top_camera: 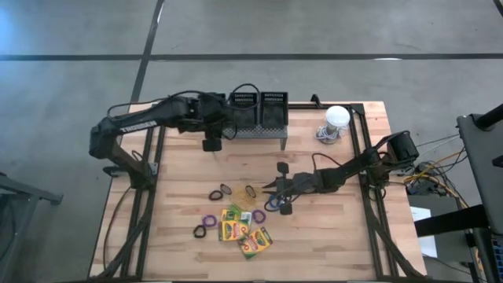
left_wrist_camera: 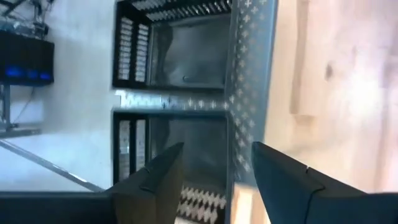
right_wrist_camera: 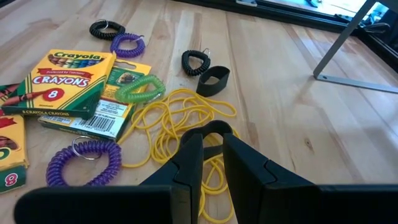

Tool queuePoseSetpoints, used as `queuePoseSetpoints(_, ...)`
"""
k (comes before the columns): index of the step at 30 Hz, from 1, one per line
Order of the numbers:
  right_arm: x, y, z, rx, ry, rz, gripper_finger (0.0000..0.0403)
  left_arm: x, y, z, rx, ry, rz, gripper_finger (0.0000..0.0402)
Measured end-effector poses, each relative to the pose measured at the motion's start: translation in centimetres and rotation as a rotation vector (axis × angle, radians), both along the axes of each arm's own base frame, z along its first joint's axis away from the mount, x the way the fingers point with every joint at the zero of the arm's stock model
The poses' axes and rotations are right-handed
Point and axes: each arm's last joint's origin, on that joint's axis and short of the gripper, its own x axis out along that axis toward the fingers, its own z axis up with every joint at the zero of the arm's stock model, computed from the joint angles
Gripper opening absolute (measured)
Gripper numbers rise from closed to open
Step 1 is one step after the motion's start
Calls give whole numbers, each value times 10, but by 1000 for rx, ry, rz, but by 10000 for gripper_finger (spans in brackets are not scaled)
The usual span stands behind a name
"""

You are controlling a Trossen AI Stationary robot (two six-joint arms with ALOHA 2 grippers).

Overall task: Pick & Place Office Desk Supplies
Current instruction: Align the black bin on the shelf with the other black bins

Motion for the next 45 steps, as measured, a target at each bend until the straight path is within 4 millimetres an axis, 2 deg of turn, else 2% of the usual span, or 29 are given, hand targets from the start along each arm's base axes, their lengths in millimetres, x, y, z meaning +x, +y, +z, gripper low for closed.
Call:
queuePoseSetpoints(4,0,0,0,20,0,-8,59,-25,-1,20,25,4,129,166)
queuePoseSetpoints(8,-1,1,-1,23,2,-6,59,-54,18,24,16,-30,352,126)
queuePoseSetpoints(11,-1,1,-1,22,3,-6,59,-74,40,14,-55,-40,492,92)
queuePoseSetpoints(18,-1,1,-1,17,3,-4,59,-122,95,-12,-73,-64,827,25)
queuePoseSetpoints(21,-1,1,-1,12,3,-2,59,-135,110,-22,-154,-148,882,7)
queuePoseSetpoints(24,-1,1,-1,8,3,0,59,-137,118,-35,-234,-200,864,4)
queuePoseSetpoints(31,-1,1,-1,7,3,0,59,-127,119,-61,-342,-259,794,4)
queuePoseSetpoints(37,-1,1,-1,7,3,0,59,-113,116,-63,-419,-362,712,4)
queuePoseSetpoints(45,-1,1,-1,7,3,-1,59,-98,112,-58,-425,-455,661,4)
